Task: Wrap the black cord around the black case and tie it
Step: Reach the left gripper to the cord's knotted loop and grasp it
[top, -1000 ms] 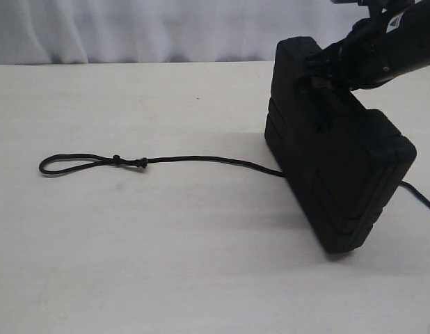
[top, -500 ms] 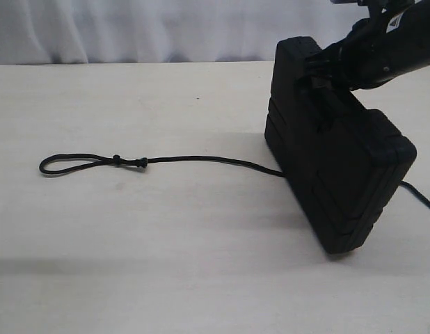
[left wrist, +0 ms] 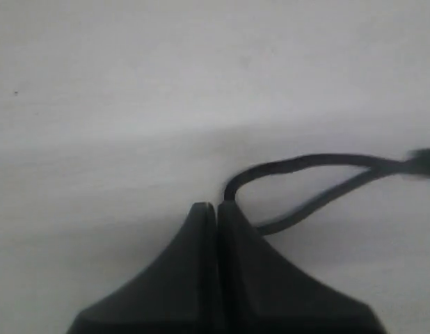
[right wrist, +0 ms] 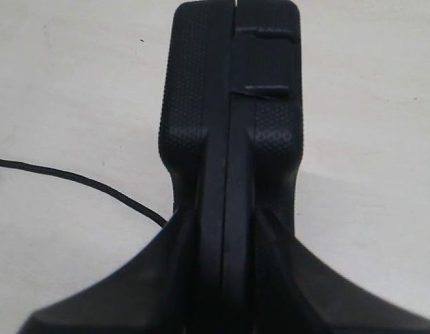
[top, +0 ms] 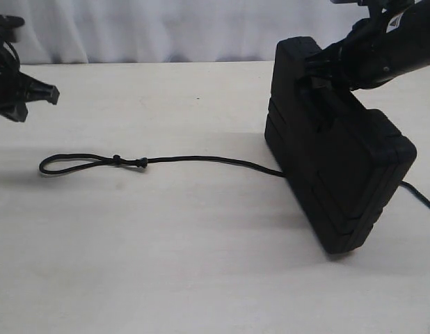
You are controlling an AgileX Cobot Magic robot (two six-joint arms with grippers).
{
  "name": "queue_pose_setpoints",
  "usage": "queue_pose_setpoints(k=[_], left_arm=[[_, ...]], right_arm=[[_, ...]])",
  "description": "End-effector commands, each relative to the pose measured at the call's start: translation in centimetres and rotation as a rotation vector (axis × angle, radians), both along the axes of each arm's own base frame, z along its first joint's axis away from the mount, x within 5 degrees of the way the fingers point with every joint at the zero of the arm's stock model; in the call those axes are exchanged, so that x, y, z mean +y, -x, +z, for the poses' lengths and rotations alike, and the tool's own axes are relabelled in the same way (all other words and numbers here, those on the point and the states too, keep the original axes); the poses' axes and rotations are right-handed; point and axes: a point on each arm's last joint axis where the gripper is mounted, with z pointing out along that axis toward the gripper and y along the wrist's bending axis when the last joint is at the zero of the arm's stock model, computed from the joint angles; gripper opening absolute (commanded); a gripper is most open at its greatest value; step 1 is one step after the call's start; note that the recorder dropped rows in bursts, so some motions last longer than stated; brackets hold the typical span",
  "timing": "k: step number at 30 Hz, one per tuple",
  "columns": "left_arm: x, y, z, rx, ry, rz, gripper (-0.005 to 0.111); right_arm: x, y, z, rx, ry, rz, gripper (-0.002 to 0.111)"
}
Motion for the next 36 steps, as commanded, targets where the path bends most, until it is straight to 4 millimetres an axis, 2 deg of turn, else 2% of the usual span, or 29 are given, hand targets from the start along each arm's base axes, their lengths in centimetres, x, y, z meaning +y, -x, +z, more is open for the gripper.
queue_pose_setpoints(k=[1, 6, 9, 30, 32, 36], left_arm=[[0.0, -0.9, -2.6, 0.057, -0.015, -0.052, 0.006], [-0.2, -1.4, -4.7, 0.083, 0.007, -0.040, 0.035], [-0.4, -1.5, -5.4, 0.095, 0.031, -0.051, 0.043], [-0.5, -2.0, -9.5, 0.162, 0.030, -0.081, 0.043], [-0.5, -1.9, -9.6, 0.166, 0.030, -0.081, 0.038], [-0.5, -1.8, -9.6, 0.176, 0.030, -0.081, 0.019]], right_arm=[[0.1, -0.2, 1.1, -0.082, -0.014, 0.003, 0.004], [0.1, -0.2, 1.0, -0.080, -0.014, 0.003, 0.004], [0.1, -0.2, 1.0, -0.080, -0.014, 0.003, 0.004], [0.1, -0.2, 1.0, -0.081, -0.011, 0.006, 0.004], [0.1, -0.2, 1.0, -0.081, -0.011, 0.006, 0.004], [0.1, -0.2, 1.0, -0.081, -0.011, 0.006, 0.004]])
